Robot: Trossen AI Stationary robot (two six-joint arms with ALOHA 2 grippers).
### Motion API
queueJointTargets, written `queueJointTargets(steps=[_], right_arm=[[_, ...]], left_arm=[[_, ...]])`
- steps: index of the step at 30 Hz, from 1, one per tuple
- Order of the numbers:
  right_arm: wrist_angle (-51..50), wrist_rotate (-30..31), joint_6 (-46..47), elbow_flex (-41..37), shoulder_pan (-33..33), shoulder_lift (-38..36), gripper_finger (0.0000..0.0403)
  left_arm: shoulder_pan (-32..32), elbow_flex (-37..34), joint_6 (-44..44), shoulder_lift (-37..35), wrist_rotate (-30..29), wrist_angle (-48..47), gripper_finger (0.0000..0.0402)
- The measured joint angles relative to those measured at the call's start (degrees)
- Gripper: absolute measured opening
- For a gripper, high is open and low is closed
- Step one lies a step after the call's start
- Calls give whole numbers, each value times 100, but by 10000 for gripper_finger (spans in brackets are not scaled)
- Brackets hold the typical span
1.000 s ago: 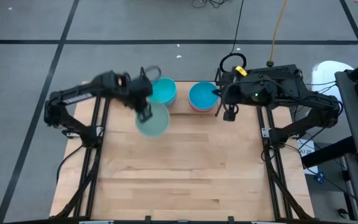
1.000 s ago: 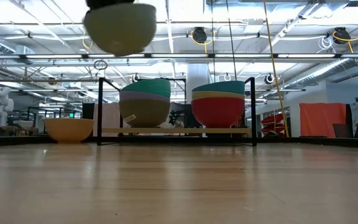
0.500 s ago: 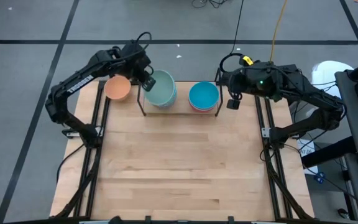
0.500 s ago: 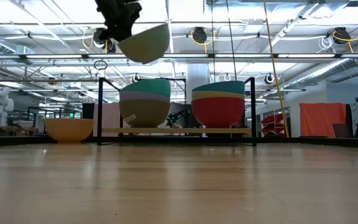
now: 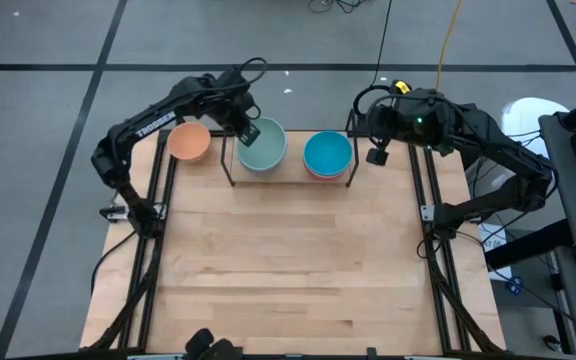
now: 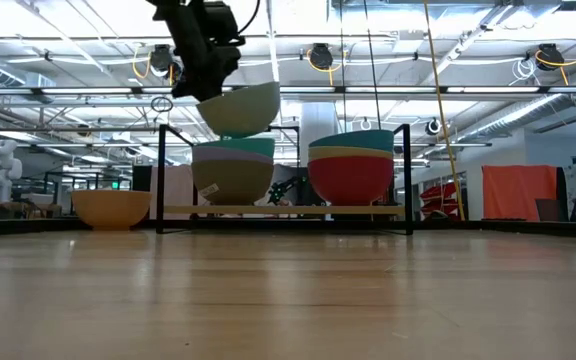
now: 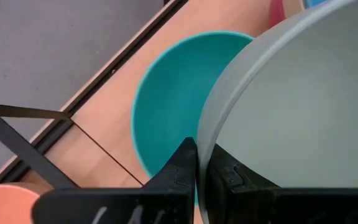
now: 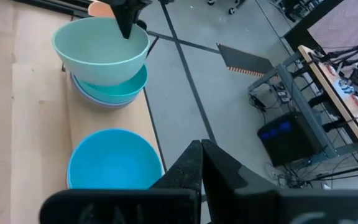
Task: Place and stack bowls onto a shelf
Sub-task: Stack the green bowl on top of the light blue bowl on the shelf
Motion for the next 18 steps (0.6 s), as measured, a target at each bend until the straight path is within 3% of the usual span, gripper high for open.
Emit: queueJointTargets(steps=[18], right_arm=[[2,-7,-74,0,-38,0,0]], left_arm=[[350,-152,99,100,-24,-250,8]])
